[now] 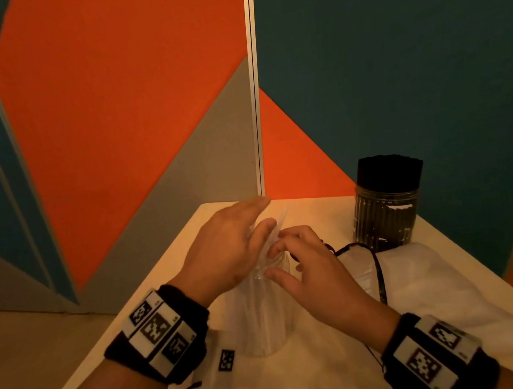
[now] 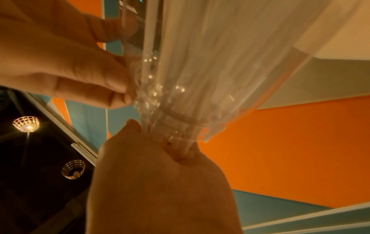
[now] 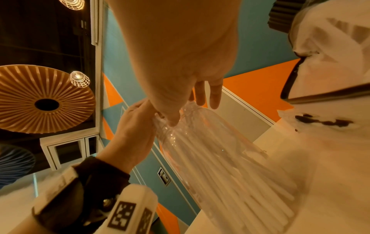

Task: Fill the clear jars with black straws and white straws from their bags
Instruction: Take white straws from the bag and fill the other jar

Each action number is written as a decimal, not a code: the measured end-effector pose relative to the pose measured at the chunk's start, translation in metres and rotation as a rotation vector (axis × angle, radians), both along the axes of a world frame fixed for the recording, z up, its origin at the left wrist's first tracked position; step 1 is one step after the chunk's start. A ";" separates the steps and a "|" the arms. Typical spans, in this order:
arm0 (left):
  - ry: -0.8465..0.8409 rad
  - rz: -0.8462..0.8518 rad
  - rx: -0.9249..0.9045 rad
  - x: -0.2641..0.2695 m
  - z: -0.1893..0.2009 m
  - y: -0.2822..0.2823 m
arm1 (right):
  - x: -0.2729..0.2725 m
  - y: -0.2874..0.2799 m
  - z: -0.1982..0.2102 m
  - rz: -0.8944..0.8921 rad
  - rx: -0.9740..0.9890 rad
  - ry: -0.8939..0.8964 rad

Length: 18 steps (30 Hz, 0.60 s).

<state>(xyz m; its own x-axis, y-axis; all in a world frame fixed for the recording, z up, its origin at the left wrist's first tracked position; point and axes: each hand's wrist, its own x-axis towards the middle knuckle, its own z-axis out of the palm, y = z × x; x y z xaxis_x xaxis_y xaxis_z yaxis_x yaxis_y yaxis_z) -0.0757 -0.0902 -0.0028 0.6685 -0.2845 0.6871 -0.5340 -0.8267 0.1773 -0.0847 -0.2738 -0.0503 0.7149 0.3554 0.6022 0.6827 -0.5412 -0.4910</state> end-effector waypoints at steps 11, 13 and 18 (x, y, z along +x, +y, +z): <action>0.055 -0.029 0.367 -0.010 0.014 -0.007 | -0.003 -0.004 0.003 0.025 -0.019 0.004; 0.080 0.005 0.391 -0.013 0.014 -0.004 | -0.006 -0.006 0.005 0.027 -0.035 0.023; -0.106 0.058 0.224 -0.032 0.017 -0.018 | -0.013 -0.037 0.017 -0.072 -0.098 0.015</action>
<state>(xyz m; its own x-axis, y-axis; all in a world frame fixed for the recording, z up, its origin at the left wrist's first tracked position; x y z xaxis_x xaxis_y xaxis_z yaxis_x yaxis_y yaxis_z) -0.1080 -0.1078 0.0137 0.6159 -0.4010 0.6782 -0.4906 -0.8687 -0.0682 -0.0980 -0.3106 -0.0330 0.7496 0.3592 0.5559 0.6330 -0.6345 -0.4435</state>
